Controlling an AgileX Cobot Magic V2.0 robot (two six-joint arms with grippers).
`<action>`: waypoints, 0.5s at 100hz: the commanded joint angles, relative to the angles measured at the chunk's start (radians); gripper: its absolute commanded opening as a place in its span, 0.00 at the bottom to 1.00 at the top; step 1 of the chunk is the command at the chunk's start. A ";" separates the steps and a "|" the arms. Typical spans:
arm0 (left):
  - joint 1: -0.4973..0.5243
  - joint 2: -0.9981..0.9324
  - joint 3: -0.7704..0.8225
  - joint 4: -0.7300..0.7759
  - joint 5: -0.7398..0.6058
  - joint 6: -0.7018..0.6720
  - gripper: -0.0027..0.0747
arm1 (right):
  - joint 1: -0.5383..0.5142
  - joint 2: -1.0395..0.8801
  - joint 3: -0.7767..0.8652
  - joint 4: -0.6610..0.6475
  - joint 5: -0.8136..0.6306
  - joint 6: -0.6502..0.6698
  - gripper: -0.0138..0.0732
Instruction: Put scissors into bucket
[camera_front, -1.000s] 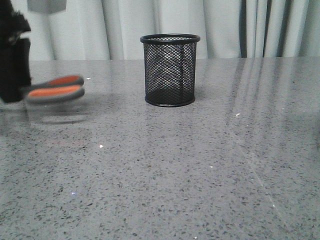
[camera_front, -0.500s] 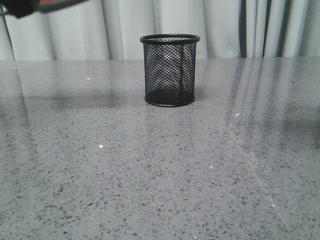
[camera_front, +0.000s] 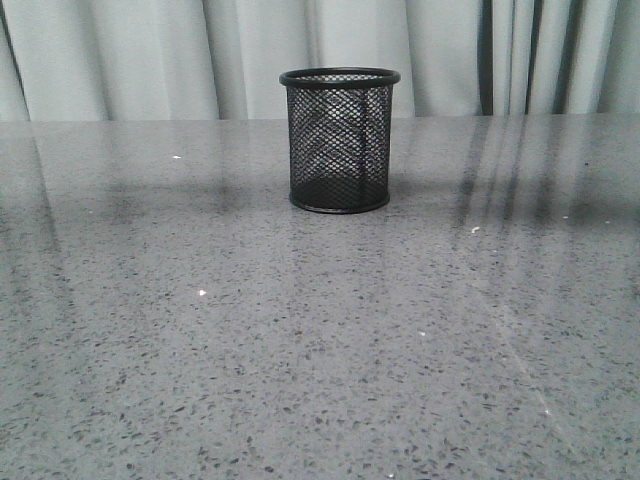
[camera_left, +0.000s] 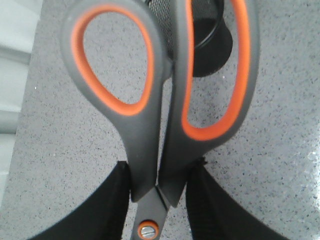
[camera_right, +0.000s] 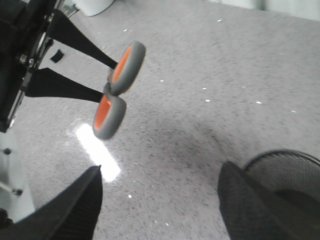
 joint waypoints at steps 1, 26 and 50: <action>-0.001 -0.042 -0.039 -0.048 0.018 -0.006 0.28 | 0.025 0.025 -0.087 0.072 -0.004 -0.016 0.67; -0.001 -0.042 -0.040 -0.051 0.016 -0.004 0.28 | 0.103 0.125 -0.210 0.116 -0.011 -0.016 0.67; -0.001 -0.042 -0.040 -0.051 0.016 -0.004 0.28 | 0.122 0.191 -0.258 0.158 -0.019 -0.014 0.67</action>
